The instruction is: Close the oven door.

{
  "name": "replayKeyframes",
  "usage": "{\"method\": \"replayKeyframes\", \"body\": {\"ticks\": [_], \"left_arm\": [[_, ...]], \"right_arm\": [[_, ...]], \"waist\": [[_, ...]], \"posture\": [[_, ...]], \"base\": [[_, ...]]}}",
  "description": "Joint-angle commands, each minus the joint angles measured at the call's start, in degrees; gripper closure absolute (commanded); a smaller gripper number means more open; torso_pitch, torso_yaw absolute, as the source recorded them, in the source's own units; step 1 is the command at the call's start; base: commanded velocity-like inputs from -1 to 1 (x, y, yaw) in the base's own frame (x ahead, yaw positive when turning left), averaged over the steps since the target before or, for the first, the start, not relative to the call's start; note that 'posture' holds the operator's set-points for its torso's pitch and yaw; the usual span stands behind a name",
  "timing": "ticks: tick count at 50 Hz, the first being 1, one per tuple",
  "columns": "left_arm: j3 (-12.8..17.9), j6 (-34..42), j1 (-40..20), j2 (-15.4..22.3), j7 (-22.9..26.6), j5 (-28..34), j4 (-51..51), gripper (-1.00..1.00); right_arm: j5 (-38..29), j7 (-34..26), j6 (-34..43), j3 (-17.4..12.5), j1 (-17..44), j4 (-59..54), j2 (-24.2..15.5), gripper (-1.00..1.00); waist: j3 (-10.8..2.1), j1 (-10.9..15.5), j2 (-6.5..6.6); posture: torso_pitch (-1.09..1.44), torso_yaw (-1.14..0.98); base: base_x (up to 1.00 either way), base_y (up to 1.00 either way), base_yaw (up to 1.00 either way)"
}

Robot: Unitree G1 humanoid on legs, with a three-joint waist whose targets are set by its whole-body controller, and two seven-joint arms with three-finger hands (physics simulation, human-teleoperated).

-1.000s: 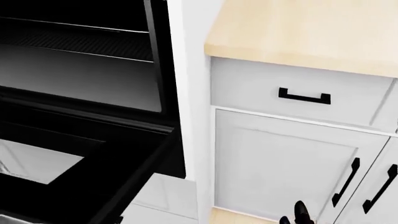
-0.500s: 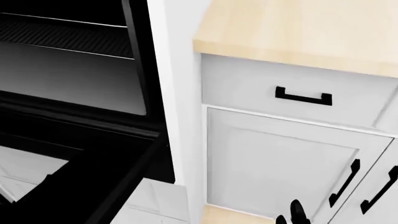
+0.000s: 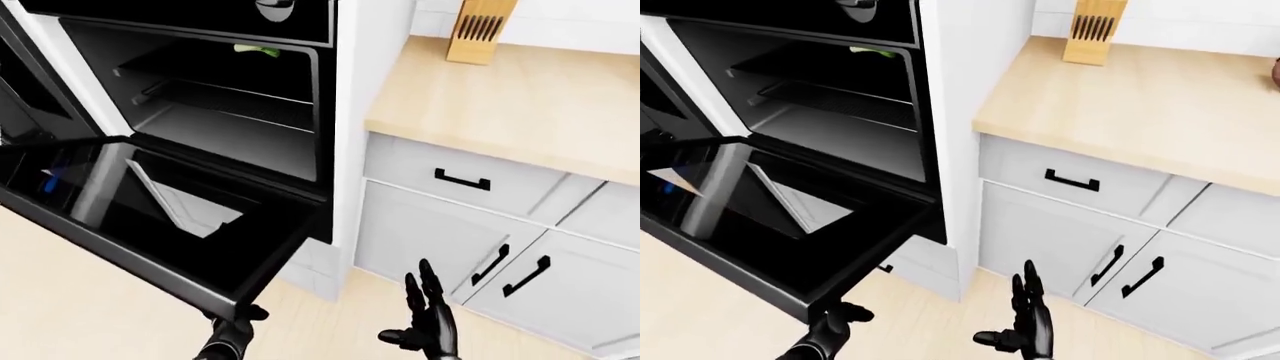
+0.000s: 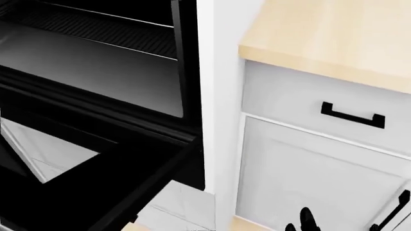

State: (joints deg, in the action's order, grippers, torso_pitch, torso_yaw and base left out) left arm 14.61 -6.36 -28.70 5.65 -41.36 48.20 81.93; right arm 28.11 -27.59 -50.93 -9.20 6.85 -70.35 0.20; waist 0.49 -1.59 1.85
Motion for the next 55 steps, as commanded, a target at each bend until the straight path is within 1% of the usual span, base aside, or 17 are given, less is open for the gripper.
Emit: {"method": "replayKeyframes", "body": {"ticks": [1,10,11,12,15,18,20,23,26,30,31,32,34,38,39,46,55], "left_arm": [[0.1,-0.6,-1.3,0.9,-1.1,0.1,-1.6,-1.00],[0.1,-0.8,-1.3,1.0,-1.1,0.0,-1.6,-1.00],[0.1,-0.8,-1.4,1.0,-1.1,0.0,-1.6,-1.00],[0.1,-0.8,-1.3,1.0,-1.0,0.0,-1.6,-1.00],[0.2,-0.7,-1.4,1.0,-1.0,-0.1,-1.6,-1.00],[0.2,-0.6,-1.5,1.0,-1.0,-0.1,-1.6,-1.00],[0.1,-0.7,-1.5,1.0,-1.0,-0.1,-1.6,-1.00],[0.1,-0.6,-1.5,1.0,-1.0,-0.1,-1.6,-1.00],[0.1,-0.6,-1.5,1.0,-0.9,-0.2,-1.6,-1.00],[0.1,-0.6,-1.5,1.0,-1.0,-0.1,-1.6,-1.00],[0.1,-0.6,-1.5,1.0,-1.0,-0.1,-1.6,-1.00],[0.1,-0.6,-1.5,1.0,-1.0,-0.1,-1.6,-1.00],[0.1,-0.6,-1.4,0.9,-1.0,-0.1,-1.6,-1.00],[0.4,-1.1,-1.8,0.7,-0.4,-0.9,-1.6,-1.00],[0.3,-1.2,-1.9,0.7,-0.2,-1.1,-1.6,-1.00],[0.0,-3.1,-2.8,0.7,2.0,-3.3,-1.8,-1.00],[-1.6,-8.0,-4.8,0.4,5.8,-8.3,-2.1,-1.00]], "right_arm": [[-0.4,-0.4,-1.3,0.5,1.1,1.8,0.1,-1.00],[-0.2,-0.4,-1.0,0.5,0.9,2.2,0.2,-1.00],[-0.2,-0.4,-1.0,0.5,0.9,2.2,0.2,-1.00],[-0.3,-0.3,-1.0,0.5,0.9,2.2,0.2,-1.00],[-0.3,-0.2,-0.8,0.6,0.8,2.5,0.3,-1.00],[-0.4,0.1,-0.6,0.7,0.7,2.8,0.2,-1.00],[-0.5,0.2,-0.4,0.8,0.8,3.1,0.2,-1.00],[-0.6,0.3,-0.4,0.8,0.7,3.2,0.2,-1.00],[-0.7,0.5,-0.3,0.9,0.7,3.4,0.2,-1.00],[-0.8,0.4,-0.3,1.0,0.7,3.4,0.1,-1.00],[-0.9,0.3,-0.4,1.0,0.8,3.3,0.1,-1.00],[-0.9,0.3,-0.3,0.9,0.9,3.2,0.1,-1.00],[-0.8,0.1,-0.4,0.9,0.9,3.2,0.1,-1.00],[-0.9,0.2,-0.2,0.9,0.8,3.5,0.0,-1.00],[-0.9,0.2,-0.1,0.9,0.8,3.6,0.0,-1.00],[-1.6,1.2,0.8,1.4,0.4,5.1,-0.1,-1.00],[-2.0,1.6,0.9,1.5,0.0,5.7,0.0,-1.00]], "waist": [[-1.18,0.1,0.10],[-1.66,-0.8,0.71],[-2.93,-0.5,0.89],[-1.34,0.1,0.76],[-0.48,0.9,-0.49],[-0.23,1.2,-3.23],[0.06,1.1,-1.72],[0.00,1.0,-1.65],[0.15,1.0,-0.20],[-0.28,0.9,4.74],[-0.01,1.5,2.95],[1.80,0.9,3.05],[-0.05,0.3,2.38],[0.95,-0.3,-1.03],[0.58,0.0,0.12],[-1.50,-0.4,0.00],[-2.46,-0.6,0.55]], "posture": [[0.00,0.00],[0.00,0.00],[0.00,0.00],[0.00,0.00],[0.00,0.00],[0.00,0.00],[0.00,0.00],[0.00,0.00],[0.00,0.00],[0.00,0.00],[0.00,0.00],[0.00,0.00],[0.00,0.00],[0.00,0.00],[0.00,0.00],[0.00,0.00],[0.00,0.00]], "base": [[0.00,0.00,0.00],[0.00,0.00,0.00],[0.14,0.00,0.00],[0.15,0.00,0.00],[0.17,0.00,0.00],[0.20,0.00,0.00],[0.20,0.00,0.00],[0.20,0.00,0.00],[0.20,0.00,0.00],[0.20,0.00,0.00],[0.20,0.00,0.00],[0.00,0.00,0.00],[0.00,0.00,0.00],[0.00,0.00,0.00],[0.00,0.00,0.00],[0.00,0.00,0.00],[0.00,0.00,0.00]]}}
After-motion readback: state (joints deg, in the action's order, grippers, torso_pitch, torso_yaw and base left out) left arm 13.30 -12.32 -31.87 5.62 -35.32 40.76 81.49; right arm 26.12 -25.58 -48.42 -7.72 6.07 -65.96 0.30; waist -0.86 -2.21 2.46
